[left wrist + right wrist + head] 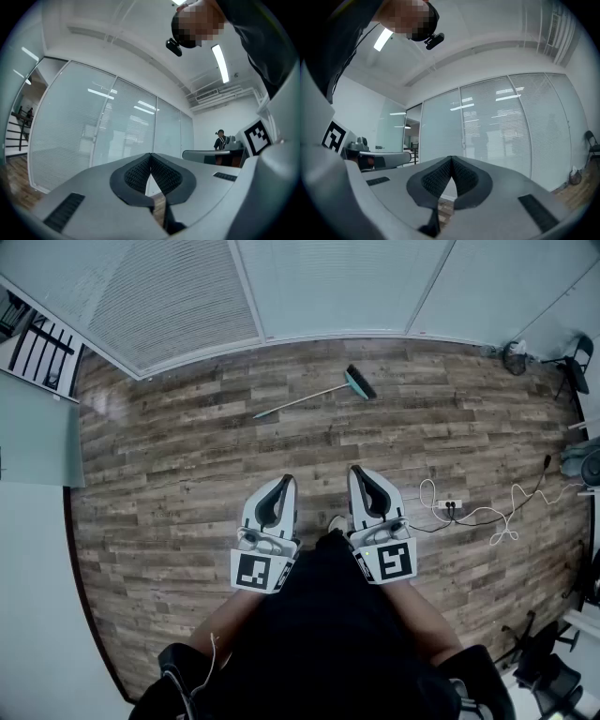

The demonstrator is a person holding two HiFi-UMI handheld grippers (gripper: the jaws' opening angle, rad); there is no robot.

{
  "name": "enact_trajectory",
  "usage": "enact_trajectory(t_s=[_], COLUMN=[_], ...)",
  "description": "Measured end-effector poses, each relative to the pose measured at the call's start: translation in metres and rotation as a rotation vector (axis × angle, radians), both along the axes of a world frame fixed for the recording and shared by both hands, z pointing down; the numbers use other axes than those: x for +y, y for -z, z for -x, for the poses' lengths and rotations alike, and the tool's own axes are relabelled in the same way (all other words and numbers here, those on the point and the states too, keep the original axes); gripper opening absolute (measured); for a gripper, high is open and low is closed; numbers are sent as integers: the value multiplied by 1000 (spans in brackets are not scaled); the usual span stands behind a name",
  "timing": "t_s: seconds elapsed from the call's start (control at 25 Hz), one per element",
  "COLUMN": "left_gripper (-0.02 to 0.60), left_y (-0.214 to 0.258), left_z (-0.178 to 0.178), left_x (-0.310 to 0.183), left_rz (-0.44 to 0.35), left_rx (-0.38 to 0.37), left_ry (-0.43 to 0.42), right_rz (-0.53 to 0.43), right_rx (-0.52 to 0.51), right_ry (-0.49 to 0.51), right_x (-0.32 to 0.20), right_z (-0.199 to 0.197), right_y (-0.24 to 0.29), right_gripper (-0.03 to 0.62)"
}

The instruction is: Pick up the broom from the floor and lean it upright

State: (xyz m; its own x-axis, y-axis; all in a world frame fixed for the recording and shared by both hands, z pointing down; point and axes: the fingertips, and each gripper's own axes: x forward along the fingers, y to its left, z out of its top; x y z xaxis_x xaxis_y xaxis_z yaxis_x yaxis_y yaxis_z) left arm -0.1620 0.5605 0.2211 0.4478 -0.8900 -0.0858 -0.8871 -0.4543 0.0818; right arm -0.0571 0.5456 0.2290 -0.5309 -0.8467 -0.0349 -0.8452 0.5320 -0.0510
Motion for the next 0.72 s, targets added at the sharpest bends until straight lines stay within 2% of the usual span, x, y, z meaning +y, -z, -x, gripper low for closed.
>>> enact_trajectory(t_s=[0.16, 0.4, 0.72], left_gripper=[18, 18, 18], left_y=[-6, -10, -18], left_z=[-28, -48, -68], left_x=[-9, -27, -40], left_rz=[15, 24, 41], left_rx=[-3, 24, -11], left_ry=[-8, 9, 67], right_rz=[24, 147, 134], right_rx=[-28, -89, -112], right_ry=[5, -49, -14], right_x=[-8, -33, -49], right_z=[-28, -76, -101], right_y=[-8, -39, -48], right_gripper=[18, 18, 18])
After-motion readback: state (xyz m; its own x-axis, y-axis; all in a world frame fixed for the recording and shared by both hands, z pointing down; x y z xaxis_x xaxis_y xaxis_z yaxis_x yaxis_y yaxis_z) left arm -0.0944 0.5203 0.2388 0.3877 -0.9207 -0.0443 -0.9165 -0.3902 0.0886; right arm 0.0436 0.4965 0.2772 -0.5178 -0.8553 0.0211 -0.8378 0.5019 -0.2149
